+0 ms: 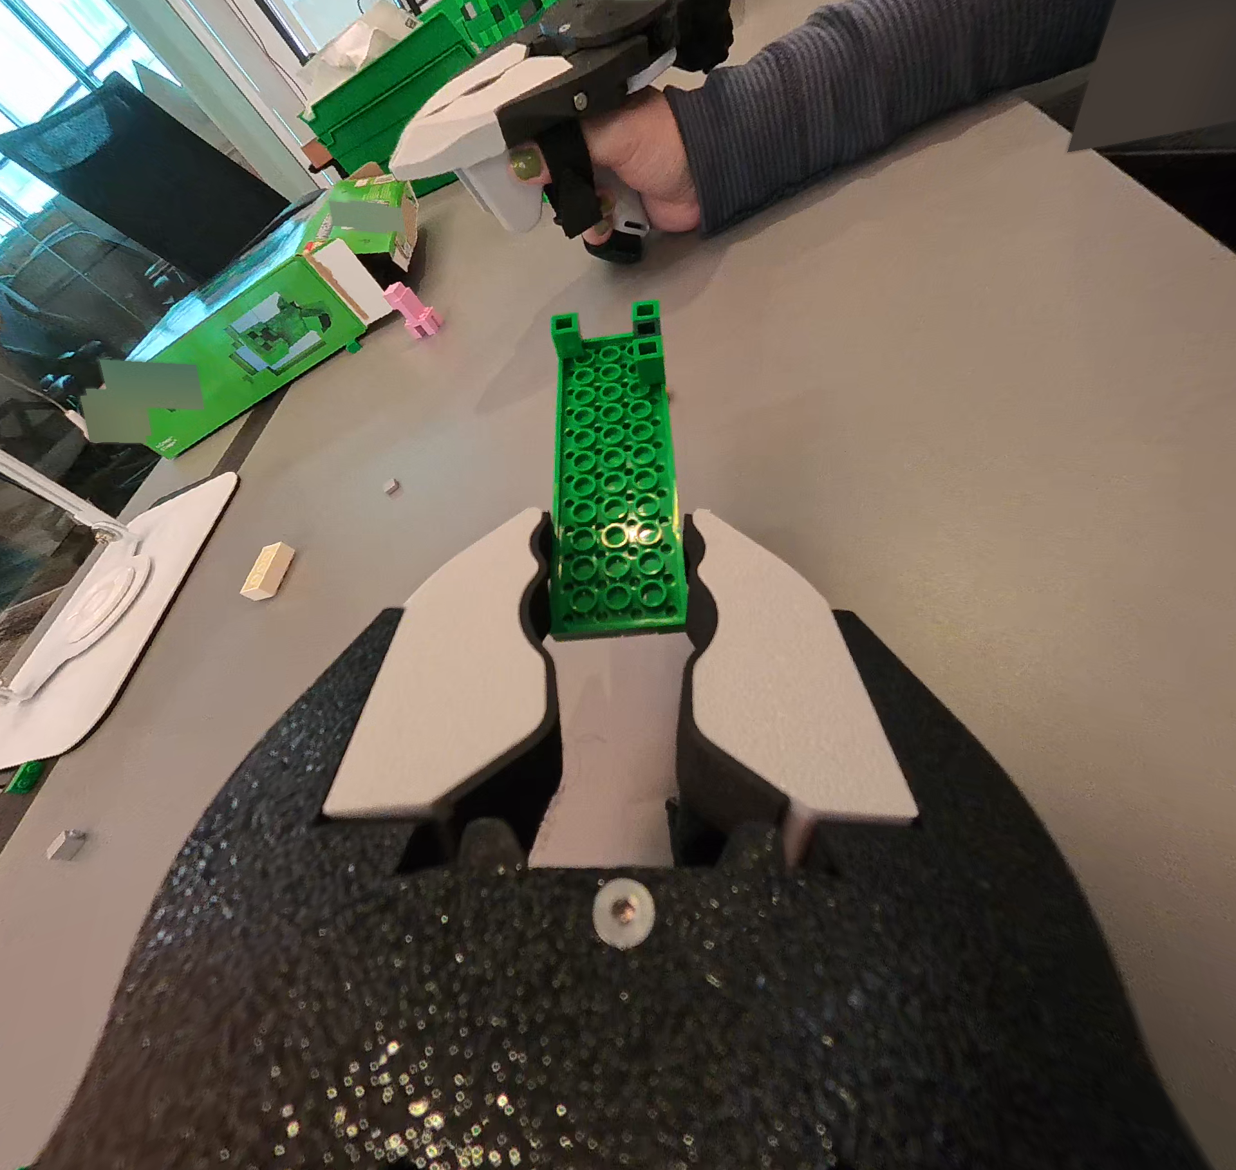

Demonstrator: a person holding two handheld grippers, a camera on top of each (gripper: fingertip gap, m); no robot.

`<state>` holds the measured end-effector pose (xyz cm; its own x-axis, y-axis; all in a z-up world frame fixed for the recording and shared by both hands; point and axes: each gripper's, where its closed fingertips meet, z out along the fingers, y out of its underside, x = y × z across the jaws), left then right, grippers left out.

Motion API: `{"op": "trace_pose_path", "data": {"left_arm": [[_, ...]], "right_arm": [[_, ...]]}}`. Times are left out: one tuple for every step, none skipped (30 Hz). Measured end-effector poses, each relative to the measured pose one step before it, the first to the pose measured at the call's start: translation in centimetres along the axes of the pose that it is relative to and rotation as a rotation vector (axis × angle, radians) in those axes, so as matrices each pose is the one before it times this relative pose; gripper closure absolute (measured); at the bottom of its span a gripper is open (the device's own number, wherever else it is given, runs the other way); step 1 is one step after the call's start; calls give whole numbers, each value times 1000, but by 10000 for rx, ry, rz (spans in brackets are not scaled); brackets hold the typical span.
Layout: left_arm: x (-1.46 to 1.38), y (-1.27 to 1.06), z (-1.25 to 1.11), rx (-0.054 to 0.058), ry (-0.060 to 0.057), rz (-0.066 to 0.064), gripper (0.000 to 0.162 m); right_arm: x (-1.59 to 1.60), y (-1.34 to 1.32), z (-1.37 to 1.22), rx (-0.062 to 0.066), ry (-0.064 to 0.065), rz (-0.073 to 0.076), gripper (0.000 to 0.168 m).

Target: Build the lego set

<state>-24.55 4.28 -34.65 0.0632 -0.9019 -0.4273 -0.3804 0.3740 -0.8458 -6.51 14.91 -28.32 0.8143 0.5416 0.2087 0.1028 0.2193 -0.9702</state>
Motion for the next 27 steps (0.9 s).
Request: {"op": "trace_pose_path", "data": {"left_arm": [[-138,12,-46,1,-91,-27,126],[-171,3,-57,9,-93,-37,126],[-125,2,-47,15,-52,-53,126],[-92,-4,-15,8,-33,-59,126],[-26,36,6,-21,5,-35,126],[31,37,23,-37,22,9,126],[51,35,33,-32,10,42,126],[53,48,47,-51,9,39,126],[52,69,57,-68,10,20,126],[49,52,58,-62,8,16,126],[69,47,54,-56,23,12,126],[57,40,46,-51,13,23,126],[27,40,50,-48,0,28,126],[40,27,46,-50,28,5,126],[57,11,39,-41,41,-3,126],[64,-8,7,-31,24,16,126],[45,-35,-11,-9,8,49,126],[29,-32,2,-8,-9,46,126],[42,-18,25,-13,4,34,126],[72,12,51,-22,34,24,126],[96,29,56,-31,35,30,126],[70,45,72,-42,25,41,126],[70,51,47,-47,25,35,126],[45,51,43,-34,17,27,126],[40,37,20,-23,15,4,126],[23,8,25,-1,20,-12,126],[27,2,10,-2,19,-15,126]], "right_arm": [[-54,3,9,-2,-17,-31,168],[-66,21,18,-13,-33,-27,168],[-74,26,26,-23,-38,-26,168],[-75,19,21,-20,-36,-29,168],[-80,25,27,-18,-34,-31,168],[-85,21,30,-24,-34,-33,168],[-94,31,19,-26,-38,-38,168],[-92,20,16,-19,-36,-45,168],[-92,14,25,-21,-39,-38,168],[-84,41,22,-29,-44,-25,168],[-65,33,31,-28,-34,-21,168],[-44,7,13,-12,-13,-26,168],[-38,15,22,-9,-8,-20,168],[-12,17,21,-16,1,-17,168],[-33,7,31,-9,-9,-17,168],[-56,22,37,-20,-26,-19,168],[-41,37,34,-34,-11,-24,168],[-37,15,28,-20,-4,-32,168],[-48,13,19,-12,-14,-35,168],[-28,3,0,-11,-4,-28,168],[-22,2,10,-9,1,-20,168],[0,4,-6,-6,4,-12,168],[0,-8,0,3,8,-5,168],[-3,-11,-12,5,4,-5,168],[4,-6,-6,3,4,-6,168],[-2,-5,-7,2,-1,-7,168],[-27,5,7,-7,-13,-8,168]]}}
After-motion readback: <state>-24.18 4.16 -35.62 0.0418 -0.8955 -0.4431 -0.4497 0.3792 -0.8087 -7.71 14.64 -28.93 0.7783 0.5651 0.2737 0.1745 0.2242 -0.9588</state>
